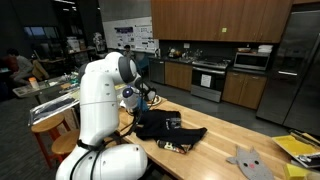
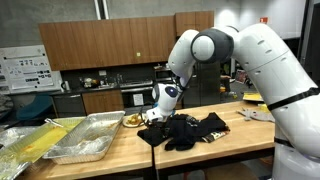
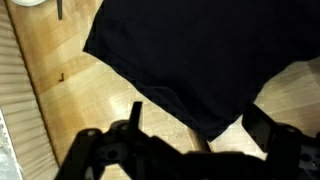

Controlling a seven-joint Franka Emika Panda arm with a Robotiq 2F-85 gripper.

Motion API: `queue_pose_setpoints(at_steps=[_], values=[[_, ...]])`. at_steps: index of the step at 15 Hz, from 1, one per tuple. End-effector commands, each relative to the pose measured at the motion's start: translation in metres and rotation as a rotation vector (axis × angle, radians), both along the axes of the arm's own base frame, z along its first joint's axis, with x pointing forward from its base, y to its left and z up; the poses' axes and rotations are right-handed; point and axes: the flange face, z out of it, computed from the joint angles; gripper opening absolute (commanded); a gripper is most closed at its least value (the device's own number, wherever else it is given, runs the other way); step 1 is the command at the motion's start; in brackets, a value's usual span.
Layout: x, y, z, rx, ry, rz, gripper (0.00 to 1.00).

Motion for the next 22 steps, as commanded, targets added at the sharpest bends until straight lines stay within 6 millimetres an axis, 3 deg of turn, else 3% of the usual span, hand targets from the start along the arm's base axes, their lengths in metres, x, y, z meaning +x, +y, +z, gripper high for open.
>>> queue_pose_setpoints(at_steps=[1, 6, 7, 18, 19, 22], values=[[0.000, -0.001, -0.005, -0.008, 0.013, -0.005, 1.00], [-0.004, -0.006, -0.022, -0.023, 0.044, -0.002, 1.00], [-0.005, -0.007, -0.025, -0.026, 0.049, -0.003, 0.81], [-0.010, -0.022, -0.030, -0.038, 0.091, -0.017, 0.05], [-0.010, -0.023, -0.030, -0.039, 0.092, -0.019, 0.00], [-0.009, -0.023, -0.028, -0.038, 0.081, -0.023, 0.00]])
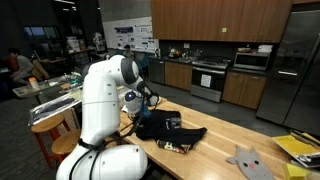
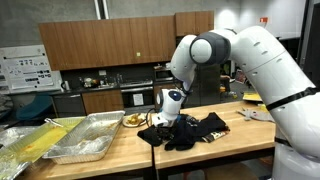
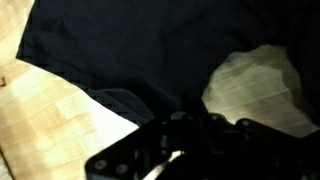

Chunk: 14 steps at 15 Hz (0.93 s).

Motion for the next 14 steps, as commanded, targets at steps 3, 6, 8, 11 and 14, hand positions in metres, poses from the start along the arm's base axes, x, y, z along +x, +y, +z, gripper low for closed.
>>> queue_pose_setpoints(at_steps=[3, 6, 8, 11, 14], values=[[0.003, 0.003, 0.010, 0.009, -0.024, 0.000, 0.01], [0.000, -0.001, 0.017, -0.006, -0.044, -0.020, 0.01], [0.000, -0.005, 0.023, -0.021, -0.062, -0.041, 0.01], [0.000, -0.014, 0.031, -0.037, -0.083, -0.083, 0.01], [0.000, -0.023, 0.042, -0.045, -0.105, -0.125, 0.01]])
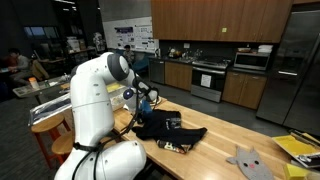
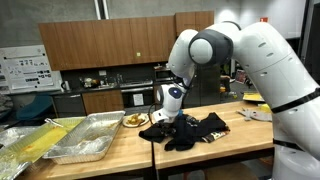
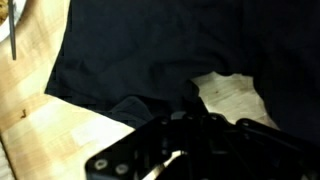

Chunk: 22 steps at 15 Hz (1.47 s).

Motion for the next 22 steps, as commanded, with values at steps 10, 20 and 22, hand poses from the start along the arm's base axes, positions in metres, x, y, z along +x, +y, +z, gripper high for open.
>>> queue_pose_setpoints(at_steps=[10, 20, 22], values=[[-0.016, -0.054, 0.073, 0.042, -0.105, -0.265, 0.01], [-0.060, -0.125, 0.067, 0.103, -0.040, -0.601, 0.01], [-0.069, -0.139, 0.056, 0.123, -0.001, -0.675, 0.01]])
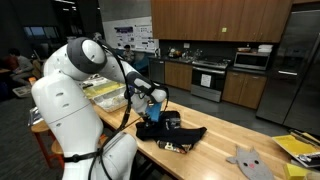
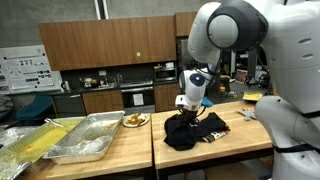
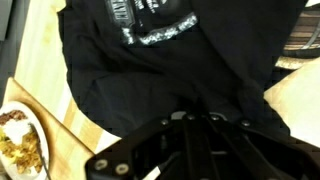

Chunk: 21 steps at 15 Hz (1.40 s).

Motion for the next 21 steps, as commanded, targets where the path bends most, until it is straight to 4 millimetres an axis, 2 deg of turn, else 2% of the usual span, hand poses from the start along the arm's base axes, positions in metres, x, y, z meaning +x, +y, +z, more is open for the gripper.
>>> queue_pose_setpoints(at_steps=[1, 3, 5, 6, 8, 10, 13, 17, 19, 21], values=[[-0.021, -0.020, -0.016, 0.092, 0.067, -0.141, 0.01], [-0.030, -0.027, -0.025, 0.128, 0.103, -0.202, 0.01], [-0.035, -0.023, -0.028, 0.192, 0.125, -0.228, 0.01], [-0.032, -0.013, -0.023, 0.253, 0.085, -0.191, 0.28], [-0.029, 0.010, -0.018, 0.287, 0.029, -0.127, 0.33], [-0.031, 0.043, -0.011, 0.304, -0.011, -0.027, 0.46], [-0.047, 0.084, 0.007, 0.355, -0.021, 0.122, 0.66], [-0.067, 0.117, 0.027, 0.376, 0.069, 0.265, 0.95], [-0.076, 0.131, 0.046, 0.394, 0.074, 0.383, 1.00], [-0.078, 0.144, 0.059, 0.384, 0.069, 0.483, 1.00]])
